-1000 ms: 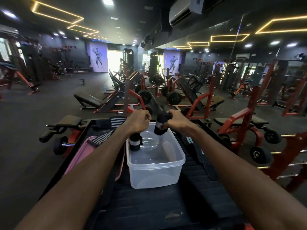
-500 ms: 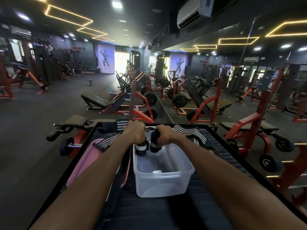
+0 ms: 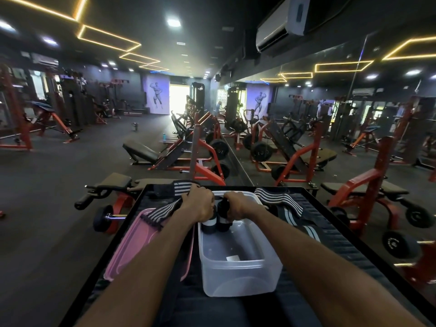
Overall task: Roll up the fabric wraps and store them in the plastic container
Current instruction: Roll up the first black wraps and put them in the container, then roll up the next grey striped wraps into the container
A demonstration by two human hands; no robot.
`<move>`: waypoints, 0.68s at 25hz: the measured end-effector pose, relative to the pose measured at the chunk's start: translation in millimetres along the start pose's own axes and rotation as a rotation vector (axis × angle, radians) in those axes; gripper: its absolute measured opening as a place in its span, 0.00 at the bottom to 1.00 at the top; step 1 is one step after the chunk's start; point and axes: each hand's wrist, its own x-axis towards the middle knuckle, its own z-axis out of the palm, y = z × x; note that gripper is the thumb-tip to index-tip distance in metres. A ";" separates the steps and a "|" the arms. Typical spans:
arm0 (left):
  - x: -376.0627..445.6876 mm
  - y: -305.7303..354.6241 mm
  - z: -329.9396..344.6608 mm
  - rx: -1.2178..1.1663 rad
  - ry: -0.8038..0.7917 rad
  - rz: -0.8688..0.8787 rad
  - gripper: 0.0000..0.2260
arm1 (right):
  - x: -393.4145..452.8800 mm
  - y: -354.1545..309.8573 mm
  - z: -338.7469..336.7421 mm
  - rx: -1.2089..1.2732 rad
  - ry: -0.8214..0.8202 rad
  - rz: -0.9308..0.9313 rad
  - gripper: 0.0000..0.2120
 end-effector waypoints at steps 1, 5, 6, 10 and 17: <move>-1.2 1.0 0.4 -0.007 0.003 -0.002 0.08 | -0.2 -0.2 0.6 0.006 0.007 0.004 0.28; -2.7 2.1 -0.2 -0.021 0.013 -0.003 0.08 | -2.4 1.4 5.0 0.031 0.052 0.016 0.38; -2.9 1.8 -0.6 -0.026 0.012 -0.003 0.08 | -2.6 2.0 5.3 0.023 0.052 0.014 0.39; -3.9 0.2 -2.4 -0.052 0.015 0.003 0.08 | -4.8 4.0 -2.1 0.013 -0.010 0.026 0.40; -9.0 -14.2 -30.6 -0.472 0.194 -0.008 0.07 | -18.5 -0.2 -55.7 0.128 0.080 -0.026 0.13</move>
